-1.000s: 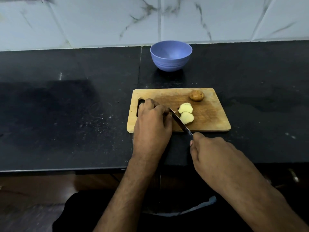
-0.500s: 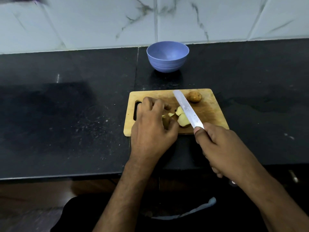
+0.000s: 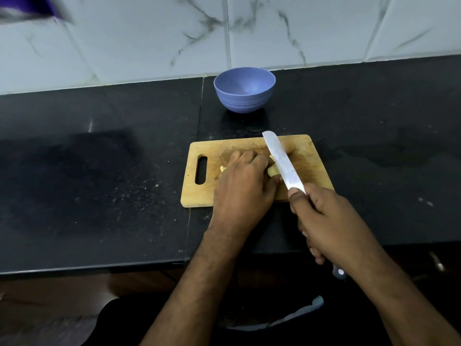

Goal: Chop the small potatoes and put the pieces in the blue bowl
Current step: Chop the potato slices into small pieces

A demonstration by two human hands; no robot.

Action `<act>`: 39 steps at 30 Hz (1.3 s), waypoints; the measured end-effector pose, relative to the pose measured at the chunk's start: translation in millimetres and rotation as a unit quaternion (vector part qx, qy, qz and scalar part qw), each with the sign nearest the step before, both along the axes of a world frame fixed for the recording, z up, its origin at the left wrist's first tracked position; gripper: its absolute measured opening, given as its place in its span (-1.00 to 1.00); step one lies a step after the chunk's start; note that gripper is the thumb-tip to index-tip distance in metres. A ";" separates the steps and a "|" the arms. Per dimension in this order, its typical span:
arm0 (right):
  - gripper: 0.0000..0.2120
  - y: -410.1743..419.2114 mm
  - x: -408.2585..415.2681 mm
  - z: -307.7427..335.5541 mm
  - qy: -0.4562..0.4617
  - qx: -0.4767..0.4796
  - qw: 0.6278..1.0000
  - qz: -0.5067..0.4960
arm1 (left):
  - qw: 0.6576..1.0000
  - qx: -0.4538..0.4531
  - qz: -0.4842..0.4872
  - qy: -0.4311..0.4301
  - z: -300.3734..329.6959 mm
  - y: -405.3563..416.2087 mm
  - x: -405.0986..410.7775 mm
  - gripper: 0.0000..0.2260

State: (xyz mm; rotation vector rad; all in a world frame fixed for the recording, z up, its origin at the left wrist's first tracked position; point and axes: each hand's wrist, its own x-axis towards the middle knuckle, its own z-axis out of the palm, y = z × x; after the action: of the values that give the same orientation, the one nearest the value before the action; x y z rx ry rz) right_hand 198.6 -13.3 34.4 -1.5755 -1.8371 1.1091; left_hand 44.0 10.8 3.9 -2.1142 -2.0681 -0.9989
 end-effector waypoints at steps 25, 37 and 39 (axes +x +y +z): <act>-0.71 -17.5 11.7 8.5 -0.147 0.061 0.986 0.050 | 0.990 0.006 0.038 -0.138 -3.7 -34.1 -8.9 -0.68; -0.74 -37.0 6.1 13.9 -0.271 0.102 0.954 0.082 | 0.996 -0.046 0.070 -0.036 -0.4 -25.2 -2.7 -0.72; -0.75 -37.1 4.8 13.5 -0.281 0.109 0.950 0.080 | 0.996 -0.049 0.065 -0.038 -1.2 -24.9 -4.6 -0.70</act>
State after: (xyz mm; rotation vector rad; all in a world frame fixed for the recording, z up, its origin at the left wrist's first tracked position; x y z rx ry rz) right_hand 203.4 -50.5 47.9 -1.7510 -2.3912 0.5089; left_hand 39.4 -14.0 2.7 -1.9828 -2.3023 -0.9962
